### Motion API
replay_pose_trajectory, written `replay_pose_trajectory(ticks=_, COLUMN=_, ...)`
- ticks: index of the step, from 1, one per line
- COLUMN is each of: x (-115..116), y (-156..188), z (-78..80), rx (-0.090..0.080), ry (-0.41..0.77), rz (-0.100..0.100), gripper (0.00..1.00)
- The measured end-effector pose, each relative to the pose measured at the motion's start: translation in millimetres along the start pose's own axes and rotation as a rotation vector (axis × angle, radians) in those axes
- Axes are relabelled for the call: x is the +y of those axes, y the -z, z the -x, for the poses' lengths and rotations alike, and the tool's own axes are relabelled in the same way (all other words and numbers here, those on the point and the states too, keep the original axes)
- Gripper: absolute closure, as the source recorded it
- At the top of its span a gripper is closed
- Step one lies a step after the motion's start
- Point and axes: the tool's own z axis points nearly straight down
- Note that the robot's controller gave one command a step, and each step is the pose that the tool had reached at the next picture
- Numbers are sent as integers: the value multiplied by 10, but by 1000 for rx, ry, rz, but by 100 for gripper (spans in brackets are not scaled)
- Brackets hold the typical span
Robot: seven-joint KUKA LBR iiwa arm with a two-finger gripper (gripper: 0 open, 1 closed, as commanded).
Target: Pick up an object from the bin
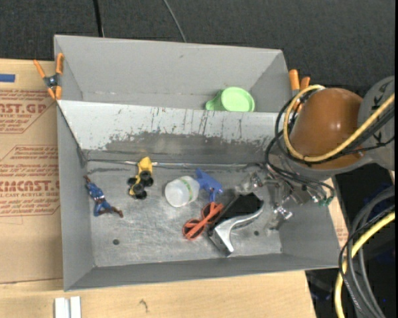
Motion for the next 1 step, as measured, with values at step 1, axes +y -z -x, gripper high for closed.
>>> replay_pose_trajectory(ticks=1, x=-122, y=-544, z=186, rx=-18, ry=278, rz=-8, gripper=0)
